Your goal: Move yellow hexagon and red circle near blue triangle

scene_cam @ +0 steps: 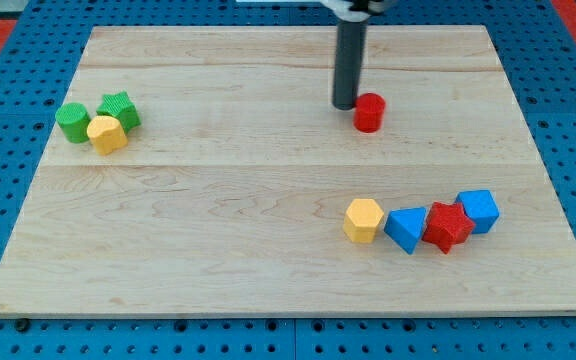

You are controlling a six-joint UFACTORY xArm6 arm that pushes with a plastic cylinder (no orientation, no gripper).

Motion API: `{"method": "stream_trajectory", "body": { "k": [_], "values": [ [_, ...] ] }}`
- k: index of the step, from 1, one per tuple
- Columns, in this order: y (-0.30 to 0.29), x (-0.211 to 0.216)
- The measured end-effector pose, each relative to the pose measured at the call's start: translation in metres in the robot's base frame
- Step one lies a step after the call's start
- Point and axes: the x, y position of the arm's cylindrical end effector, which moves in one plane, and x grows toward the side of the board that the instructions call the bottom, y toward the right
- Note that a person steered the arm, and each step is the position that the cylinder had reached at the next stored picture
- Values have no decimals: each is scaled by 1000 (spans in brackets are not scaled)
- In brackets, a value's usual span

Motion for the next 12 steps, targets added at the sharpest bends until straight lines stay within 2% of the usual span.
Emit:
{"method": "stream_trajectory", "body": {
  "k": [2, 4, 6, 8, 10, 11, 12],
  "values": [
    [59, 2],
    [70, 58],
    [72, 86],
    [121, 111],
    [127, 146],
    [114, 147],
    [127, 146]
  ]
}}
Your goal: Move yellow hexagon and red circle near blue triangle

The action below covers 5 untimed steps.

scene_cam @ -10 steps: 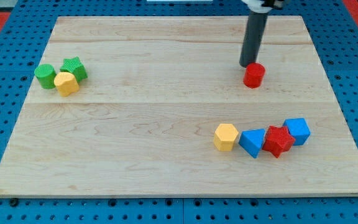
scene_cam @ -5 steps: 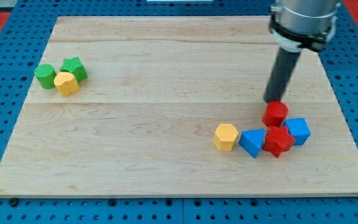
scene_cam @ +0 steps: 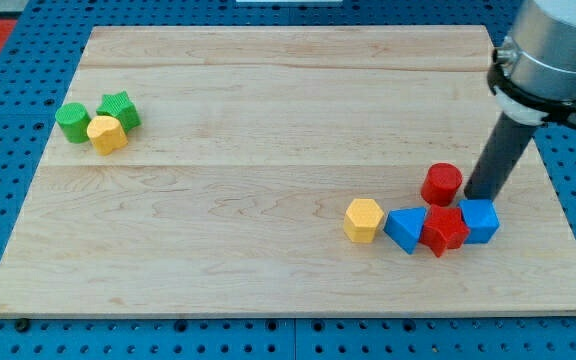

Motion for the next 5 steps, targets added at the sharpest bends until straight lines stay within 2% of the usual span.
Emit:
{"method": "stream_trajectory", "body": {
  "k": [2, 4, 5],
  "values": [
    [17, -25],
    [-8, -25],
    [-38, -25]
  ]
}}
